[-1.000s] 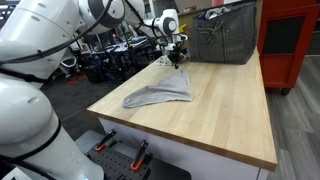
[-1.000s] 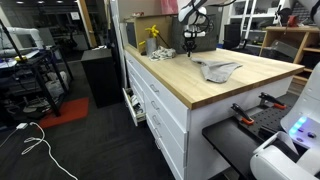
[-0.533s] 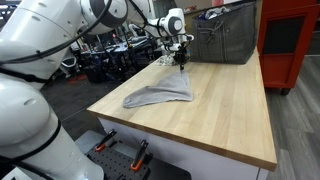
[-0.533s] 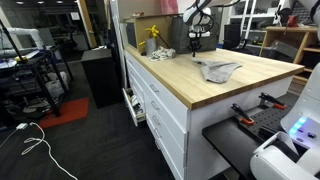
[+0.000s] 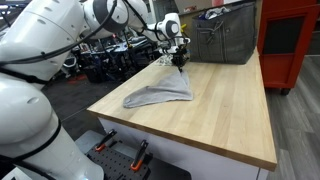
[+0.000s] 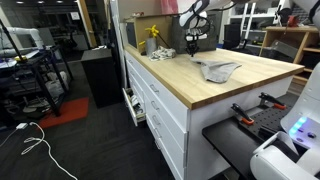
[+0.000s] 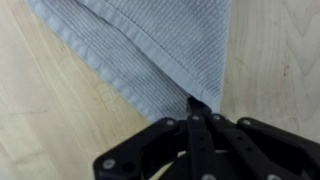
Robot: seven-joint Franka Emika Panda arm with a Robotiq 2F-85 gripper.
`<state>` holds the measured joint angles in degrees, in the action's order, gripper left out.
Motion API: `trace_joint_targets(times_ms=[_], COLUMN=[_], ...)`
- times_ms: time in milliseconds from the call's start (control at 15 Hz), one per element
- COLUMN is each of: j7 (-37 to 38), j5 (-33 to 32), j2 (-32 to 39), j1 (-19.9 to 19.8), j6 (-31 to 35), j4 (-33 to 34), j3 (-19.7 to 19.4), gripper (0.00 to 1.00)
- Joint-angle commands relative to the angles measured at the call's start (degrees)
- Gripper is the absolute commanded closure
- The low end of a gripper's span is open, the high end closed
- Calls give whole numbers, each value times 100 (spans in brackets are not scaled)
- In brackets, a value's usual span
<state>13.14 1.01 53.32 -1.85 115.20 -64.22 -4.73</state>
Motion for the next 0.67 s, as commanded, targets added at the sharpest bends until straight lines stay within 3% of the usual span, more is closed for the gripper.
trace_joint_targets(times_ms=[0,600], j7=[335,751], j5=[-120,-11], j2=[455,1142], j1=[124,186], j6=[-166,-404], j4=[670,2149], j3=[-101,-15], gripper=[100,100])
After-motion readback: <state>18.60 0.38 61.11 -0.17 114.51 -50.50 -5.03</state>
